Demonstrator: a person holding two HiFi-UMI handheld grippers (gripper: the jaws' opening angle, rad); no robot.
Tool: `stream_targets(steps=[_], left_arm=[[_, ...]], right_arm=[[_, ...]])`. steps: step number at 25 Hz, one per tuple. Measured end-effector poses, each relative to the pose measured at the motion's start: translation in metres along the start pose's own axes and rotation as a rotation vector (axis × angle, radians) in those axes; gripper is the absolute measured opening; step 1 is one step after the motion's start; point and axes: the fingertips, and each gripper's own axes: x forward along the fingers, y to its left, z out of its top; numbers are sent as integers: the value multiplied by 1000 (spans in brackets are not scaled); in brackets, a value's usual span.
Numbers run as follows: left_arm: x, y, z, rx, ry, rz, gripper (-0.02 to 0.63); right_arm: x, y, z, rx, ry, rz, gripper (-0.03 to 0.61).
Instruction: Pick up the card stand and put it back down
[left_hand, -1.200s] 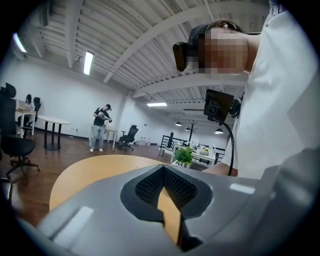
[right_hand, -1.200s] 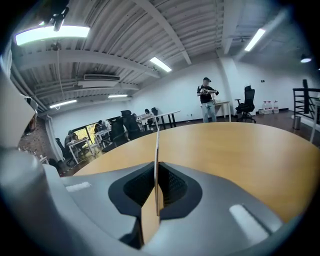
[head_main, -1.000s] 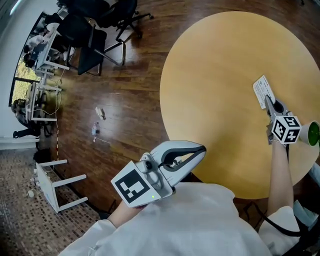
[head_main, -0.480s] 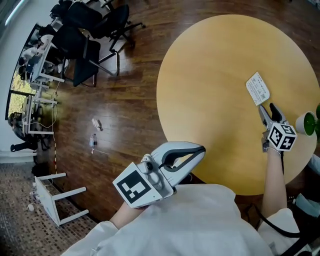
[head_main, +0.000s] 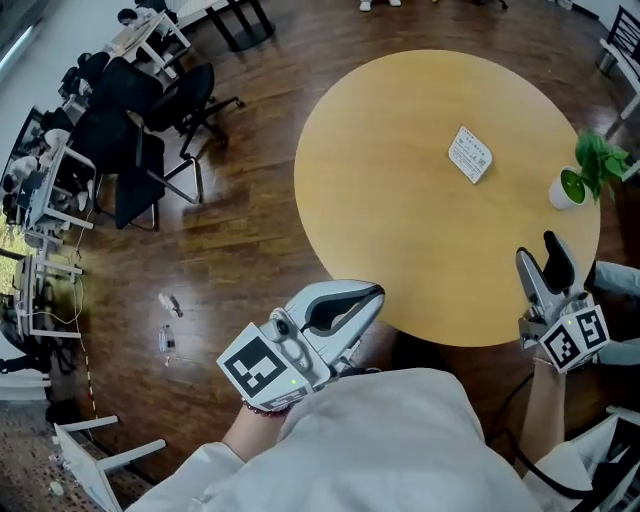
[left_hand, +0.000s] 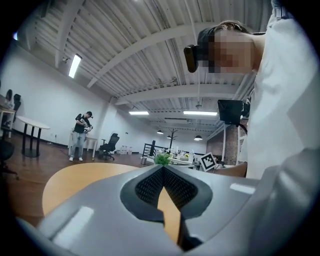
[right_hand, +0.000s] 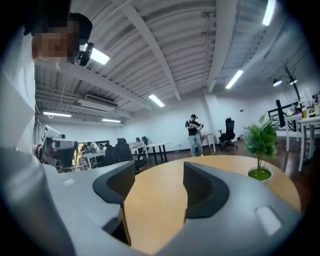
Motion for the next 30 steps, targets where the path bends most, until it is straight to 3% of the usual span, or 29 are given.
stream_targets(steps=[6, 11, 14, 20, 25, 28, 30], left_arm=[[-57, -42, -4, -67, -75, -116, 3], [-83, -59, -22, -118, -71, -190, 3], [-86, -87, -10, -95, -83, -223, 2], [-80, -133, -8, -75, -101, -178, 3], [-70, -154, -14, -119, -84, -132, 2], [-60, -177, -27, -90, -34, -145, 3], [-63, -192, -40, -95, 2, -151, 3]], right_arm=[[-85, 123, 42, 36, -126, 3, 299], [-133, 195, 9, -51, -78, -54, 293], [-160, 222, 10, -78, -79, -48, 283], [-202, 219, 32, -36, -160, 6, 273], [-231, 203, 43, -73, -139, 18, 259], [-252, 192, 33, -93, -122, 19, 256], [-259, 205, 24, -142, -110, 71, 256]])
